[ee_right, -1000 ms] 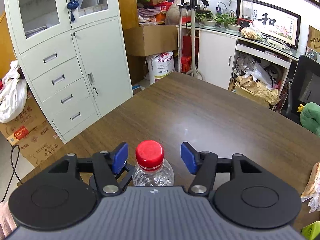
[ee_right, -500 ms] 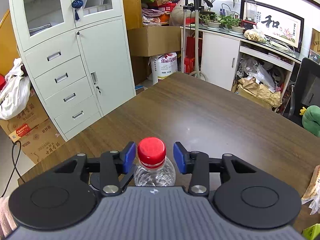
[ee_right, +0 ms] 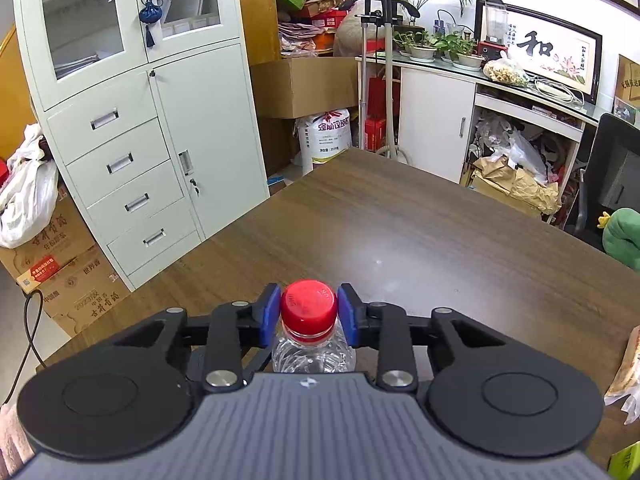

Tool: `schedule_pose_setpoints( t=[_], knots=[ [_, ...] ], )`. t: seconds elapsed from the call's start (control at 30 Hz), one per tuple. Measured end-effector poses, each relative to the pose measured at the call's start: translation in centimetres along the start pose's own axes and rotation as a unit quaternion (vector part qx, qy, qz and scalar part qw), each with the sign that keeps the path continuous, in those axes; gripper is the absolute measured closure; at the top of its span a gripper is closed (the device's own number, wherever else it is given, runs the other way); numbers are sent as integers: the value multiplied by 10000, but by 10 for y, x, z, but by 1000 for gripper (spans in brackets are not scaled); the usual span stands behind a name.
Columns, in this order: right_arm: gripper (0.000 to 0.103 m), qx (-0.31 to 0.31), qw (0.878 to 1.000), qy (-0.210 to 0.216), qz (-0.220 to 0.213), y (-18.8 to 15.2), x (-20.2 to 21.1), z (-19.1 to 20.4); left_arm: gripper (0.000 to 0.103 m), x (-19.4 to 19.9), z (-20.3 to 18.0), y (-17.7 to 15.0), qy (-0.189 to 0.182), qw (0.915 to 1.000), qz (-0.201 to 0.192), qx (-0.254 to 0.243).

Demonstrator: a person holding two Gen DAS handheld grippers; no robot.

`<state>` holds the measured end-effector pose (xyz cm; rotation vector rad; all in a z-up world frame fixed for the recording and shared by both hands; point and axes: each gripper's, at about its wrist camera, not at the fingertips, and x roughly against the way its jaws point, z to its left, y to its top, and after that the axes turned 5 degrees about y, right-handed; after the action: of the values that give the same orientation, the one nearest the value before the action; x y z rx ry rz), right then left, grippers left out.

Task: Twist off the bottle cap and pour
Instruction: 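Twist the red cap with the right gripper while the left gripper holds the bottle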

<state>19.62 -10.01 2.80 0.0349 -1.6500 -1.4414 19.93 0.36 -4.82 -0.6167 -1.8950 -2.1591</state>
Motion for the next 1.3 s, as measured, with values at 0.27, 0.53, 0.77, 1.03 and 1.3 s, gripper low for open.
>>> schedule_pose_setpoints(
  t=[0.27, 0.53, 0.77, 1.03, 1.3],
  knots=[
    [70, -32, 9999, -156, -4, 1, -5, 10, 41, 0, 1, 1, 43, 10000, 11, 11],
    [70, -213, 9991, -357, 6, 1, -6, 15, 41, 1, 1, 2, 105, 9999, 25, 51],
    [70, -350, 9978, -563, 15, 0, -8, 20, 41, 1, 0, 3, 170, 9998, 34, 73],
    [69, -507, 9955, -798, 26, -1, -10, 27, 41, 3, -1, 2, 205, 9997, 36, 88],
    [67, -517, 9937, -987, 97, -4, -19, 31, 41, 4, -1, 0, 203, 9997, 47, 100]
  ],
)
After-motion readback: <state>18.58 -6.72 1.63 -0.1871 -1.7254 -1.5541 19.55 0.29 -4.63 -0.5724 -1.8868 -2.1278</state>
